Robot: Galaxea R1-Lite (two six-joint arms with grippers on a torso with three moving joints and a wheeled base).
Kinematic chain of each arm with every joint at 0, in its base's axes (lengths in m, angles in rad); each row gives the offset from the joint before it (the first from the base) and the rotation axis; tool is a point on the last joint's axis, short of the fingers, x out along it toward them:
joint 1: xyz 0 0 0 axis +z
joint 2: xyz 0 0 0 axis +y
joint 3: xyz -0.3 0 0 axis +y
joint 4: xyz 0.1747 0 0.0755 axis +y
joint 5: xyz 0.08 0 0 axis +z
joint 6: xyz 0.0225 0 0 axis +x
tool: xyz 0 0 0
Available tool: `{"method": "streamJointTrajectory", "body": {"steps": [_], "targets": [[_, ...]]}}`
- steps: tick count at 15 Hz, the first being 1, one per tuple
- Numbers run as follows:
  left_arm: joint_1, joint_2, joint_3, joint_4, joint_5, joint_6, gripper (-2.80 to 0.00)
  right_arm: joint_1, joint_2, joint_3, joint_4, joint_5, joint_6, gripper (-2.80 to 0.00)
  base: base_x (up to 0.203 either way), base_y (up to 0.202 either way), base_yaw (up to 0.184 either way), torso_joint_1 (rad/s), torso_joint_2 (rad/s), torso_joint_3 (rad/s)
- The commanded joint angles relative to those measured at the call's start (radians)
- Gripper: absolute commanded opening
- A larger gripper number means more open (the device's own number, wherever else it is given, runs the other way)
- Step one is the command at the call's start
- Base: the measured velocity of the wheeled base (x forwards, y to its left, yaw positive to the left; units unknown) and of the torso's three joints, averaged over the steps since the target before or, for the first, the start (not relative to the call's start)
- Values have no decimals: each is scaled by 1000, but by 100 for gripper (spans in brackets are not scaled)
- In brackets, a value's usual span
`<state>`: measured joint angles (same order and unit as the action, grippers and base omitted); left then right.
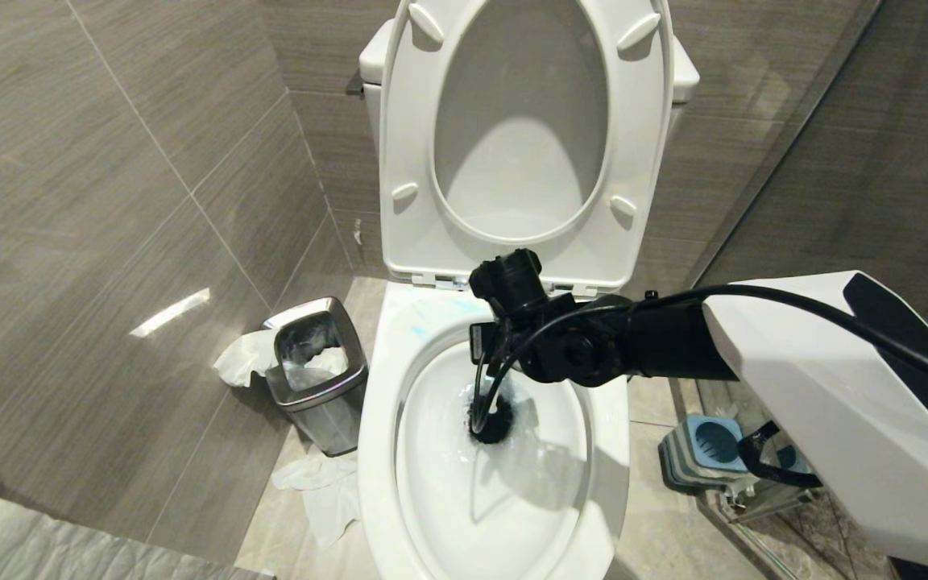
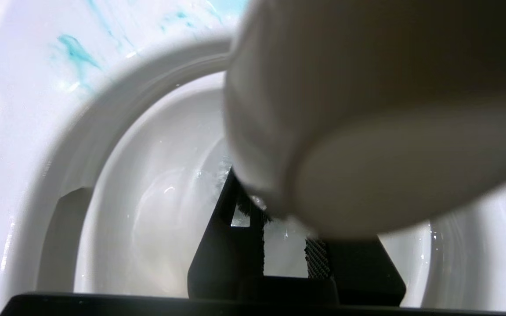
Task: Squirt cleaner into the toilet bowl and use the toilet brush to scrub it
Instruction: Scrub the toilet bowl
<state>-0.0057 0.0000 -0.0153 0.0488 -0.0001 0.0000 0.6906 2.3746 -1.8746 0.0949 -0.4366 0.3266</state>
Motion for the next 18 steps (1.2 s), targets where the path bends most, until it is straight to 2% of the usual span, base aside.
{"method": "streamJointTrajectory", "body": {"steps": [1,4,9,15,18], "targets": [[0,2,0,0,0,2,-280,-1,-1,-4,4,0,2,-280,0,0,0,0,0,0],[0,2,0,0,0,2,-280,9,-166,20,23,2,0,-280,0,0,0,0,0,0],[0,2,0,0,-1,3,-280,25,-464,84,181,0,-2,-280,0,0,0,0,0,0],[0,2,0,0,-1,7,-280,27,-334,86,183,-3,-2,-280,0,0,0,0,0,0],[0,2,0,0,-1,0,-280,26,-215,82,127,-5,-4,-280,0,0,0,0,0,0]]}}
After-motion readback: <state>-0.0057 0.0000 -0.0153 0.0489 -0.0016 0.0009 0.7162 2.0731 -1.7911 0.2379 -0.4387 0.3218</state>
